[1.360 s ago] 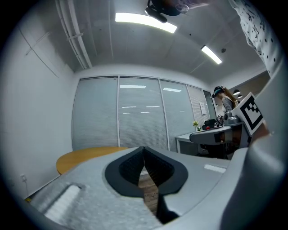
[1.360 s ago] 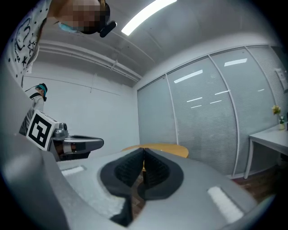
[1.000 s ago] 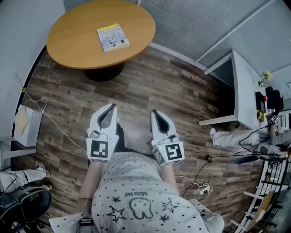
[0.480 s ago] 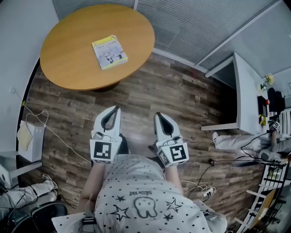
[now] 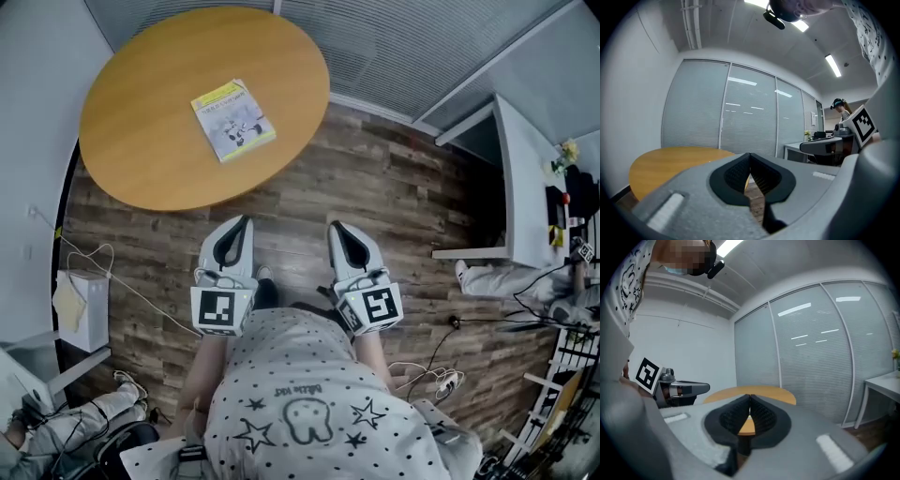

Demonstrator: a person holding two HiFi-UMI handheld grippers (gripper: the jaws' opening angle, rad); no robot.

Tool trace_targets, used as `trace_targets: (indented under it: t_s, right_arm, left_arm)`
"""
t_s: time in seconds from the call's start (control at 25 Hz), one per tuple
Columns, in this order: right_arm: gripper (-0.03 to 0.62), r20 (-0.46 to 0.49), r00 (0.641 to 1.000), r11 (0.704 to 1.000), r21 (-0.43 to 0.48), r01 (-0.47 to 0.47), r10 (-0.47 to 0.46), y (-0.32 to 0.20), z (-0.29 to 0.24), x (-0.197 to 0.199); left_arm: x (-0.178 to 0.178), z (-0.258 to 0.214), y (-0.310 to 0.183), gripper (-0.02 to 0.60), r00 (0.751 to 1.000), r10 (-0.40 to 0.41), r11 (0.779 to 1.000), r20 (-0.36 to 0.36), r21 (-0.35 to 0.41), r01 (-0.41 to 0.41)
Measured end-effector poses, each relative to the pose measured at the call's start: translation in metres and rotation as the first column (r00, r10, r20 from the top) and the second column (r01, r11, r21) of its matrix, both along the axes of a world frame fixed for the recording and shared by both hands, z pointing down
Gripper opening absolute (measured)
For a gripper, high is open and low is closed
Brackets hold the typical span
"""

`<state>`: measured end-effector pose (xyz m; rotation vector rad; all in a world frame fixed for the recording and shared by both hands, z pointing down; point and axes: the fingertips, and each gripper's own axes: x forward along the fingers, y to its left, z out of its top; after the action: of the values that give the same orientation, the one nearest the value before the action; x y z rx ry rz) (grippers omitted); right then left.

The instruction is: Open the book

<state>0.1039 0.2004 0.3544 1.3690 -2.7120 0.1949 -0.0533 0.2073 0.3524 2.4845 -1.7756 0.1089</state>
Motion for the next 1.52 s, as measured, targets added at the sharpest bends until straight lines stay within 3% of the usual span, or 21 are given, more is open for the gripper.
trace_targets:
  t_s: [0.48,0.96,1.2,1.52]
  right_arm:
    - [0.005,0.004,1.000,1.000,0.004,-0.025,0.025,-0.043,0.002,-0.035]
    - [0.005,-0.006,0.999,0.999,0.006,0.043,-0.043,-0.079,0.007,-0.060]
    - [0.005,-0.001,0.996,0.996,-0.012,0.088,-0.088,-0.121,0.016,-0.064]
    - [0.005,-0.003,0.983,0.983,-0.020,0.184,-0.184,-0.206,0.018,-0.066]
  left_arm:
    - [-0.048,0.011,-0.033,0.009,0.999,-0.036,0.999,-0.025,-0.015,0.035]
    - [-0.071,0.020,-0.053,0.009,0.992,-0.119,0.993,-0.045,-0.027,0.118]
    - [-0.066,0.019,-0.083,0.010,0.994,-0.105,0.994,-0.023,-0.016,0.105]
    - [-0.065,0.028,-0.153,0.010,0.980,-0.198,0.979,-0.016,-0.054,0.197]
